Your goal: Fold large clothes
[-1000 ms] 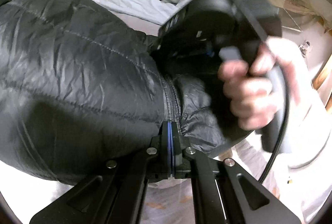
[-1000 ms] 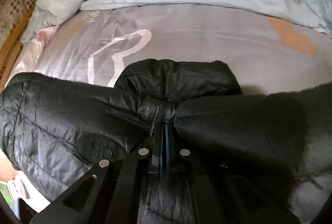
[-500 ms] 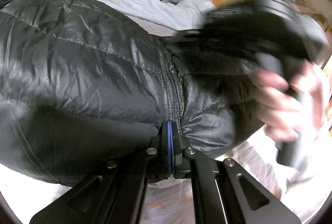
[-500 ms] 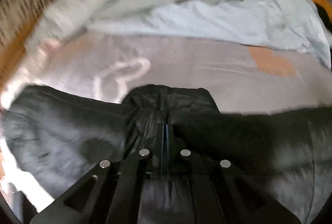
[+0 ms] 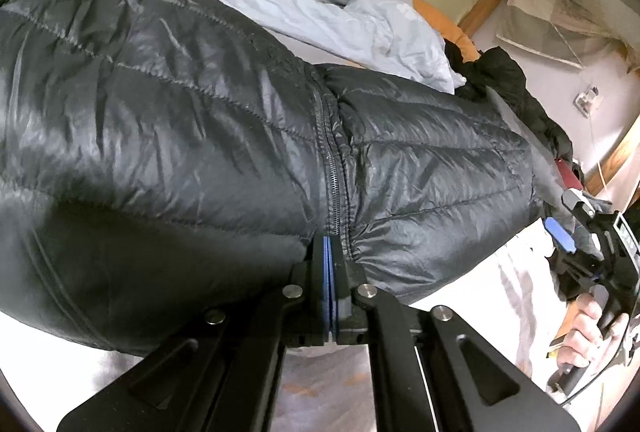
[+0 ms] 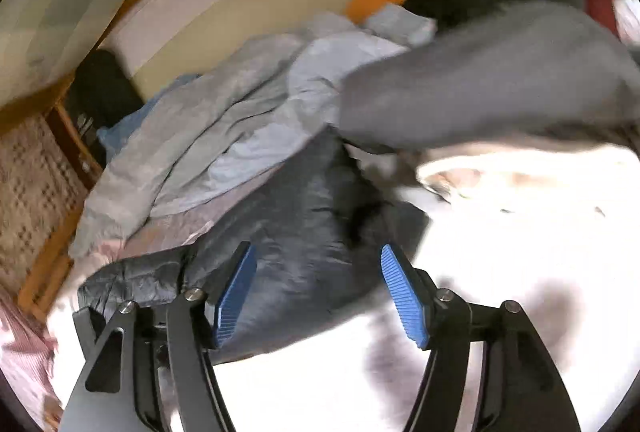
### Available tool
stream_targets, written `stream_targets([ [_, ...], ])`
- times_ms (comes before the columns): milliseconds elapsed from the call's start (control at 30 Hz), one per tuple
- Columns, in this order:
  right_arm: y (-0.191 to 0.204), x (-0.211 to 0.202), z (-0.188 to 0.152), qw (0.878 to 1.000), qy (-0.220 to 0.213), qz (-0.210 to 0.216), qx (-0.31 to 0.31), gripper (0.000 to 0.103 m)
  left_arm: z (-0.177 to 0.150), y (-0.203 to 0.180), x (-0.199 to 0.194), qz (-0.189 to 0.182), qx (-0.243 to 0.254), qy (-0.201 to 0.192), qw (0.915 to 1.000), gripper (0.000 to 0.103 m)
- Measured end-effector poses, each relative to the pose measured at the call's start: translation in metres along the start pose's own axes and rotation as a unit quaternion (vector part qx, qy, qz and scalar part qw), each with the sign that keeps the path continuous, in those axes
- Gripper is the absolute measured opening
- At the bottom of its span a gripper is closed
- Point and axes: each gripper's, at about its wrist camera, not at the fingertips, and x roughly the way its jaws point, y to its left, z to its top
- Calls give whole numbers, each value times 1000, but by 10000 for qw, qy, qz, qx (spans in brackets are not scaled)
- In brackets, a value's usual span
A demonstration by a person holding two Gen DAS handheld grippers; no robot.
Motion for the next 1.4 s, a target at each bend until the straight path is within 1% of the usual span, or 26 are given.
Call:
stream_targets([
  [67, -7, 17, -6, 9981, 189, 476, 336, 77, -1, -4, 0, 95, 99, -30, 9999, 4],
  [100, -11, 33, -11, 9943, 583, 717, 526, 82, -1, -6, 0, 135, 136, -41, 9998, 4],
  [133, -12, 52, -17, 9872, 1138, 915, 635, 83, -1, -6, 0, 145, 148, -46, 9998, 4],
  [167, -12, 66, -24, 9797, 1510, 1114, 713, 83, -1, -5, 0, 137, 143, -48, 9998, 4],
  [200, -12, 76, -31, 9738, 1676, 1289, 835, 83, 0, -4, 0, 114, 122, -45, 9999, 4],
  [267, -13, 79, -37, 9813, 1330, 1082, 877, 83, 0, -3, 0, 87, 96, -43, 9999, 4],
  [333, -12, 77, -39, 9928, 739, 535, 781, 83, 0, -4, 1, 107, 116, -60, 9999, 4],
  [400, -16, 80, -36, 9946, 421, 299, 900, 91, -1, -5, 1, 129, 138, -80, 9998, 4],
  [567, -23, 99, -23, 9909, 376, 652, 1116, 93, -2, -3, -1, 75, 102, -78, 9999, 4],
  [633, -26, 107, -19, 9872, 542, 788, 1278, 93, -3, -3, -1, 79, 107, -87, 9999, 4],
  [667, -25, 109, -18, 9856, 724, 823, 1291, 89, -3, -3, -1, 94, 102, -85, 9999, 4],
  [700, -25, 111, -16, 9839, 840, 914, 1289, 70, -3, -4, -2, 123, 127, -82, 9998, 4],
  [733, -21, 111, -15, 9824, 938, 995, 1273, 57, -4, -5, -3, 149, 174, -85, 9997, 4],
  [800, -11, 104, -14, 9882, 776, 769, 1077, 29, -4, -9, -5, 157, 317, -80, 9993, 4],
  [867, 1, 90, -17, 9954, 423, 302, 801, 22, -1, -21, -15, 75, 660, -148, 9977, 8],
  [900, 14, 84, -18, 9986, 222, -23, 473, 20, 0, -31, -28, 185, 999, -409, 9940, 11],
  [933, 25, 76, -18, 9996, 65, -223, 151, 19, 0, -42, -42, 367, 1353, -737, 9874, 21],
  [967, 39, 64, -16, 9989, -100, -383, -263, 19, 0, -55, -61, 534, 1712, -1105, 9776, 39],
  [1033, 51, 46, -9, 9978, -142, -321, -563, 19, 3, -75, -106, 609, 2054, -1708, 9617, 56],
  [1067, 55, 36, -3, 9981, -50, -220, -576, 19, 4, -81, -125, 596, 2096, -1912, 9571, 57],
  [1133, 58, 16, 14, 9981, 352, -119, -483, 19, 6, -87, -156, 873, 2099, -2228, 9480, 60],
  [1200, 54, -15, 28, 9979, 232, -49, -597, 19, 3, -80, -179, 1166, 1977, -2576, 9386, 66],
  [1267, 58, -34, 36, 9963, 10, -322, -802, 19, -5, -57, -195, 1392, 1788, -2916, 9293, 76],
  [1300, 61, -40, 35, 9954, -17, -394, -871, 19, -5, -45, -196, 1589, 1653, -2872, 9300, 76],
  [1333, 65, -43, 33, 9949, 13, -412, -920, 19, -3, -29, -194, 1782, 1413, -2697, 9357, 76],
  [1400, 78, -44, 26, 9922, 44, -590, -1099, 19, 6, 2, -185, 1820, 852, -2095, 9569, 76],
])
